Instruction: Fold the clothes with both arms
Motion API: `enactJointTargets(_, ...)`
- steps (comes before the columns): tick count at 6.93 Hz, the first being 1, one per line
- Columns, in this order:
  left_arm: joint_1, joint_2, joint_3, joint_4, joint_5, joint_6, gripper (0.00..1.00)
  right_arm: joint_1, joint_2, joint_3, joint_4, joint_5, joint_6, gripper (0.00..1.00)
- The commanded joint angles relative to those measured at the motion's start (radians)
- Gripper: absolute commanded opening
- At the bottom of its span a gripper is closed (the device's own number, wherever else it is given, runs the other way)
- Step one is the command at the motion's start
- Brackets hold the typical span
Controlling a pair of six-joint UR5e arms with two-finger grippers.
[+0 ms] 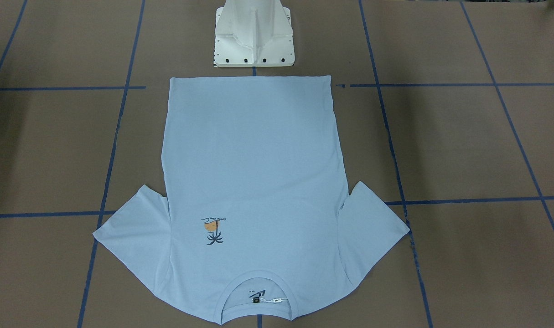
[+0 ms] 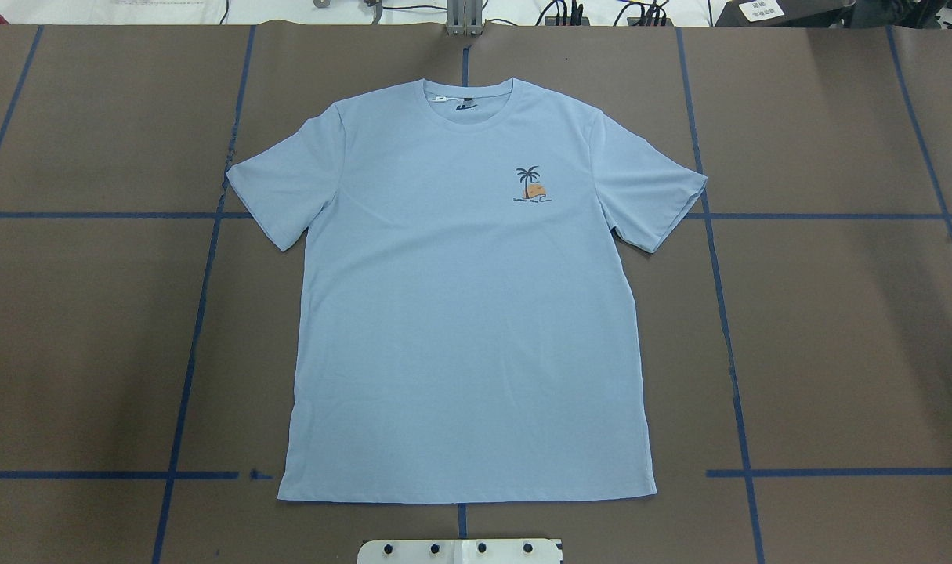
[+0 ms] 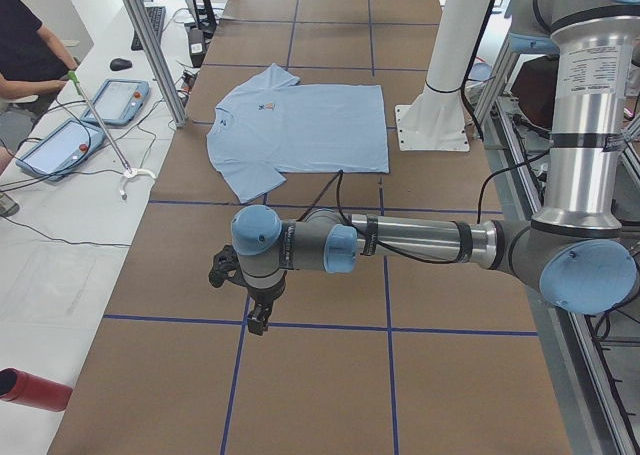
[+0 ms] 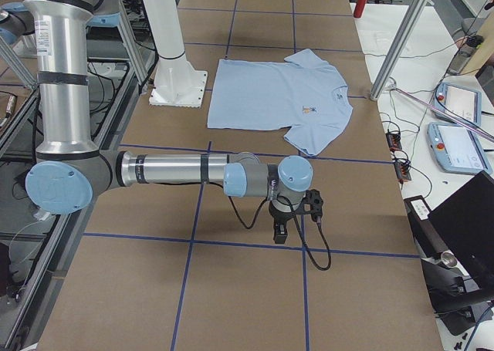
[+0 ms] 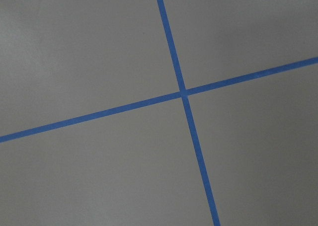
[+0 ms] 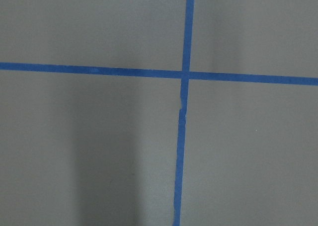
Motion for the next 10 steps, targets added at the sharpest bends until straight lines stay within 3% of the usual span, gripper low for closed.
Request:
enactJointTargets(1,0.032,0.019,-0.041,-0.013,0.076,0.007,1.0,-0.003,-0.004,-0.027,0.043,0.005,0.001,1.0)
enactJointTargets(3,0.046,0.018,-0.051,-0.021,0.068,-0.001,1.0,-0.157,0.013,-0.035,0.164,0.039,0.055,1.0)
enactJointTargets(5,0.068,0.028,-0.032,-0.072,-0.203,0.004,1.0,-0.33,0.14,-0.048,0.308,0.034,0.431,1.0)
enactJointTargets(6,0.126,0.037,-0.028,-0.161,-0.208,-0.007,1.0,-0.416,0.234,-0.093,0.402,0.004,0.641,1.0)
enactJointTargets(8,0.142,0.036,-0.032,-0.168,-0.214,-0.008,1.0,-0.553,0.353,-0.205,0.581,-0.221,0.989,1.0)
enactJointTargets(10,0.142,0.036,-0.034,-0.168,-0.209,-0.008,1.0,-0.592,0.41,-0.326,0.739,-0.295,1.137,0.94)
